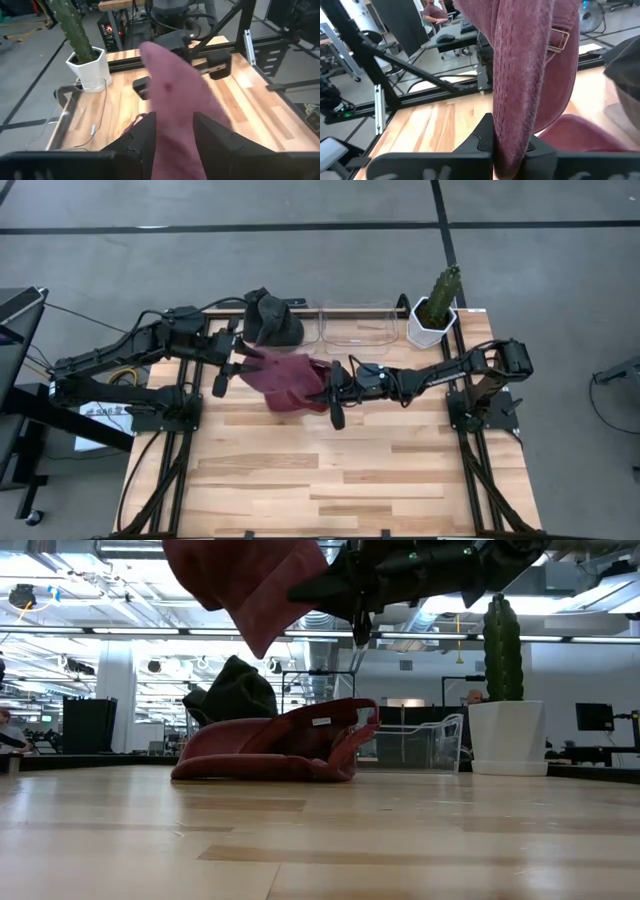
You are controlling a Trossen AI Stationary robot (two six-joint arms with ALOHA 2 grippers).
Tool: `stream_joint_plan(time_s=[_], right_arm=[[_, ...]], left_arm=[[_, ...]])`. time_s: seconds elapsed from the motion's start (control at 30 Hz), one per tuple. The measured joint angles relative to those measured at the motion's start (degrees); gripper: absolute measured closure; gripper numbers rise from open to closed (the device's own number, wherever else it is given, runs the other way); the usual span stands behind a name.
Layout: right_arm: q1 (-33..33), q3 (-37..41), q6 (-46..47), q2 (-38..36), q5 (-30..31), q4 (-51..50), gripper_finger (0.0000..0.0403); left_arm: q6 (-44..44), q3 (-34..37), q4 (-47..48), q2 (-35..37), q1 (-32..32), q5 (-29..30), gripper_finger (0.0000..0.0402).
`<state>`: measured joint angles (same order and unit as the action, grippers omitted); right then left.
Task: Pick & Place hat
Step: Put the right red cap into the right transparent bin
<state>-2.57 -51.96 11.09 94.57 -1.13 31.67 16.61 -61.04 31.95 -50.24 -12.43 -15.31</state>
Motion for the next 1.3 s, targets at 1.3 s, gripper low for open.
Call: stream_joint_plan(time_s=[1.3], right_arm=[[-3.45,0.0,-4.13,-5.82,8.74,-5.58,0.0402]], left_arm=[[-6.87,0.0,5.31,-0.39,0.48,-2.24,0.0276]])
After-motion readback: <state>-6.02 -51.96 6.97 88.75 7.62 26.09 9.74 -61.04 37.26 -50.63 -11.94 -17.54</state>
